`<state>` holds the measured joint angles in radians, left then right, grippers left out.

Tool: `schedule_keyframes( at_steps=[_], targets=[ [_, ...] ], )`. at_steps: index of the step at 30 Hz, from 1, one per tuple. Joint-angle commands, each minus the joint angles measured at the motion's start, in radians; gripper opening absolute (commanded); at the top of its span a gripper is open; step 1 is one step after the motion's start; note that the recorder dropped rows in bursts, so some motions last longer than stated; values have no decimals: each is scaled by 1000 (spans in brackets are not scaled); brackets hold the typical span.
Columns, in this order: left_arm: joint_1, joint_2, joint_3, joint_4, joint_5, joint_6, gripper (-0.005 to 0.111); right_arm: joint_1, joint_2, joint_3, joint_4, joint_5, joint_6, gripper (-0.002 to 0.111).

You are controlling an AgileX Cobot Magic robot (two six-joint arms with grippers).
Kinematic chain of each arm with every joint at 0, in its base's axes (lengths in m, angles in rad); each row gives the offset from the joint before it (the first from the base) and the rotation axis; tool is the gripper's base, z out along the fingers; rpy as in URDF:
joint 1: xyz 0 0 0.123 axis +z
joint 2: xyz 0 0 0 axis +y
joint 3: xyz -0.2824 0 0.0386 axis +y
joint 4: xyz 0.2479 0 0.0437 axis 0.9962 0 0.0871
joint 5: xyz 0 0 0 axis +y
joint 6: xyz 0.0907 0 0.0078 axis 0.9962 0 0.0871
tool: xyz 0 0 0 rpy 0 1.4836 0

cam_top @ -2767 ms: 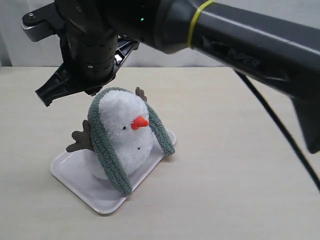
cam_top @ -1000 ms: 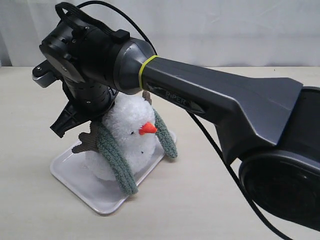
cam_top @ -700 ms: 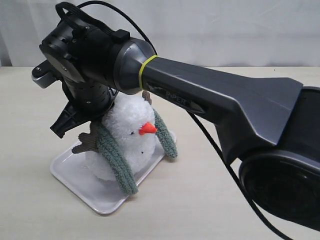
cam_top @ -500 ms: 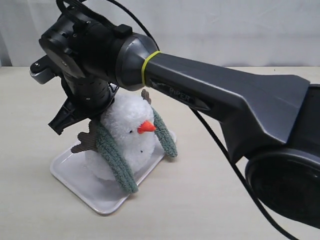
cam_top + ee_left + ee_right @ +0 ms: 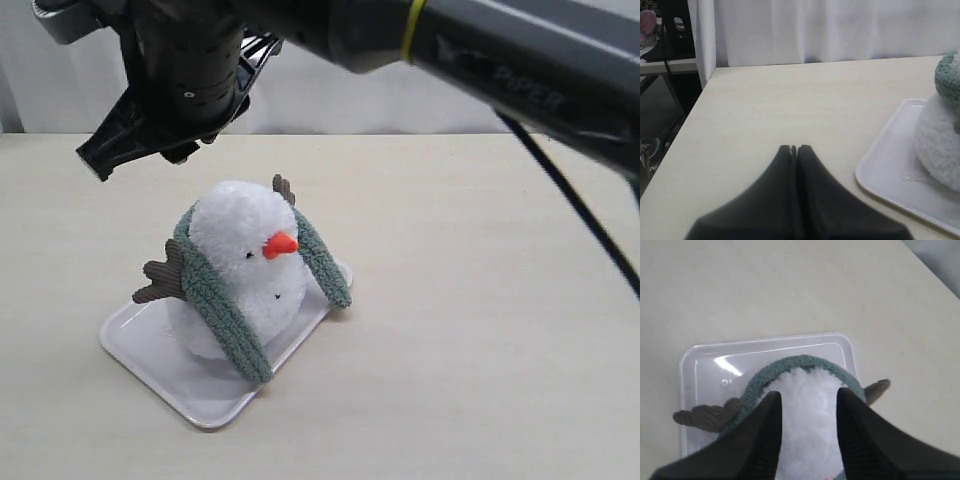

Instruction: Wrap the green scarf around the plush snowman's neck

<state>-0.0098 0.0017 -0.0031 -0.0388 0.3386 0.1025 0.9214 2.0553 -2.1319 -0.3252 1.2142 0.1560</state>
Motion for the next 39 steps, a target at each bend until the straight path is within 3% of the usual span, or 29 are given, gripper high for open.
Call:
schedule_keyframes(
  at_steps=[1, 4, 9, 12, 16, 19, 21, 25, 29, 39],
  targets=[
    [-3, -2, 3, 1, -14, 1, 0, -7, -96, 124, -98, 7, 22, 36],
    [-3, -2, 3, 1, -14, 1, 0, -50, -168, 237, -80, 7, 72, 36],
    [-3, -2, 3, 1, -14, 1, 0, -165, -314, 473, 36, -157, 72, 36],
    [-3, -2, 3, 1, -14, 1, 0, -237, -407, 641, 80, -278, 59, 36],
    [-3, -2, 3, 1, -14, 1, 0, -359, -512, 952, 239, -573, -71, 37],
    [-3, -2, 3, 1, -14, 1, 0, -489, -487, 1082, 536, -738, -402, 53],
    [-3, -2, 3, 1, -14, 1, 0, -572, -456, 1100, 798, -805, -644, 55],
    [-3, -2, 3, 1, -14, 1, 0, -665, -382, 1100, 1418, -607, -1448, 55],
    [-3, -2, 3, 1, -14, 1, 0, -669, -287, 1104, 1454, -608, -1729, 55],
    [-3, -2, 3, 1, -14, 1, 0, -669, -193, 1104, 1688, -524, -2095, 55]
  ],
)
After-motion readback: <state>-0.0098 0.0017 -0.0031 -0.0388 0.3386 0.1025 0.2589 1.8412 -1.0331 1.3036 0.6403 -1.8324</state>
